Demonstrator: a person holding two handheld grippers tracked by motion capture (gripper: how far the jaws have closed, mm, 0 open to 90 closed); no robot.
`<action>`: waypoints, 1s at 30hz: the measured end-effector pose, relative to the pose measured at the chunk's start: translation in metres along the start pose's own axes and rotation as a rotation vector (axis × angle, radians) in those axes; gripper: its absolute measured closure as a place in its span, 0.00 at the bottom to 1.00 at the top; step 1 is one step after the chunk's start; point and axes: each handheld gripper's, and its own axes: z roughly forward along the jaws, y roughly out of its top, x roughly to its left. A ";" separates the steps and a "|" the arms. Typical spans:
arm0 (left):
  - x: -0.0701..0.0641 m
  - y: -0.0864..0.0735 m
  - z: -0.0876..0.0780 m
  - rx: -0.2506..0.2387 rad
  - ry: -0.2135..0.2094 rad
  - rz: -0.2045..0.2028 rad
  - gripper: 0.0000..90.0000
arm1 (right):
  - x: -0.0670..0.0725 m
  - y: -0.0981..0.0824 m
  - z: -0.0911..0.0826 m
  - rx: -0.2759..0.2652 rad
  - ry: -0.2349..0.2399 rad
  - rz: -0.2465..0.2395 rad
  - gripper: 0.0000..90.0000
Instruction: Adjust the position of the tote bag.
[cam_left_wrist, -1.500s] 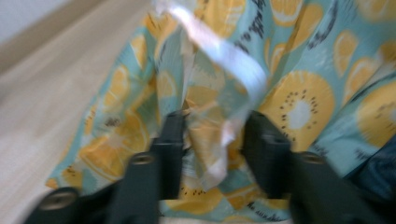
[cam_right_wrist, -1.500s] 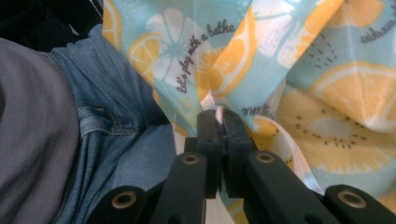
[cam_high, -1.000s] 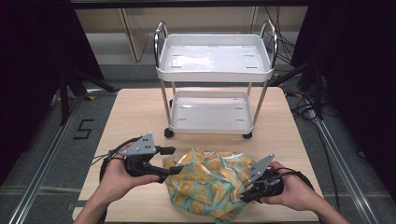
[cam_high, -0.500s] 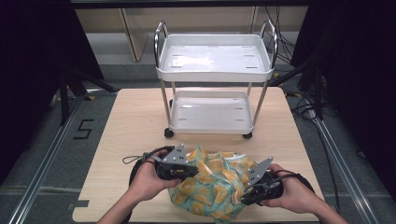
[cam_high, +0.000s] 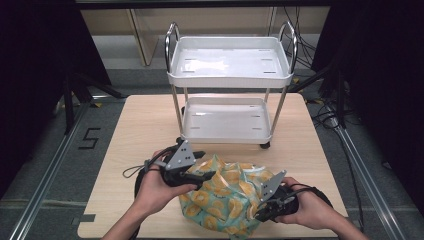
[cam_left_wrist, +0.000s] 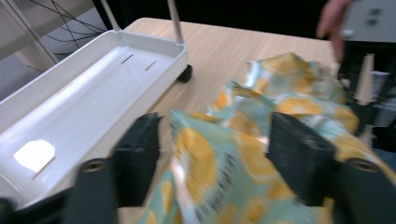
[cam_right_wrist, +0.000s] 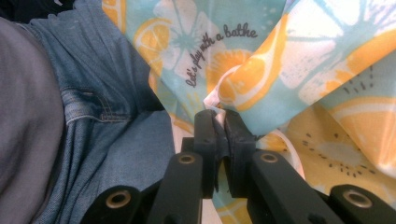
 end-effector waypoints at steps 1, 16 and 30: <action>0.003 0.001 0.007 0.029 -0.014 -0.010 0.31 | 0.000 0.000 0.001 0.002 -0.005 -0.001 0.96; -0.021 -0.008 0.003 0.117 -0.232 0.010 0.99 | -0.002 -0.009 -0.002 0.000 -0.011 0.012 0.96; -0.042 -0.094 0.014 0.326 -0.372 -0.051 1.00 | -0.002 -0.011 0.003 0.024 -0.033 0.034 0.90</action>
